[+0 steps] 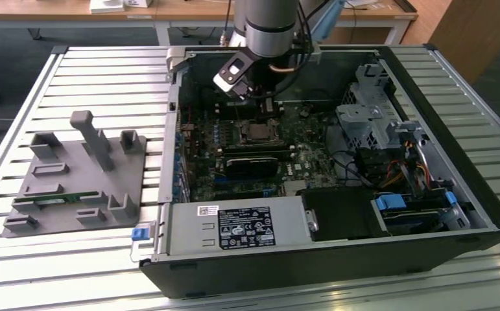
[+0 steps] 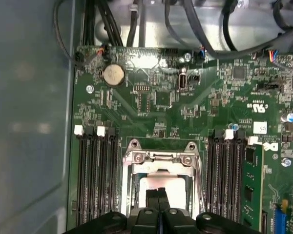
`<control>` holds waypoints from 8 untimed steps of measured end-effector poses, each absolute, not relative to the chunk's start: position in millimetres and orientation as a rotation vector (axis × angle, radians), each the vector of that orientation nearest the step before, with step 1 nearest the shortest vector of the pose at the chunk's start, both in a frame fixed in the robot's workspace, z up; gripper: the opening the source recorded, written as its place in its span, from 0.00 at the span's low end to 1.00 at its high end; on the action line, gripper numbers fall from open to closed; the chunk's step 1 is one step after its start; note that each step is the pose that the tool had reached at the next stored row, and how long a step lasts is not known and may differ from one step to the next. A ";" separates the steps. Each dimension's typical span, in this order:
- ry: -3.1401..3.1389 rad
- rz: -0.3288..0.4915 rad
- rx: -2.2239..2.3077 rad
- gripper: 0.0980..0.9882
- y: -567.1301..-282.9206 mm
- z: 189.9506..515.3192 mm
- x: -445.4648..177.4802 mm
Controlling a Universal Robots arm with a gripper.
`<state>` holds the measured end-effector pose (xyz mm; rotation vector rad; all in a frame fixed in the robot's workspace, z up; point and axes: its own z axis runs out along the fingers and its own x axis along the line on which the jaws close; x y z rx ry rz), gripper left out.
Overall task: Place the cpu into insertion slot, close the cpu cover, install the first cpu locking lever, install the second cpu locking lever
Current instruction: 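Close the cpu cover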
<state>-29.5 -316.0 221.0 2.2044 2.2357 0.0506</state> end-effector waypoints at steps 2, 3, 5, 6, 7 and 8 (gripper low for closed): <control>2.236 0.050 2.204 0.01 -316.1 220.0 -30.4; 2.236 0.051 2.204 0.01 -316.0 219.4 -31.1; 2.236 0.051 2.204 0.01 -316.0 217.7 -34.0; 2.236 0.051 2.204 0.01 -316.0 216.9 -35.8; 2.236 0.051 2.204 0.01 -316.0 216.2 -37.6; 2.236 0.051 2.204 0.01 -316.1 215.5 -39.7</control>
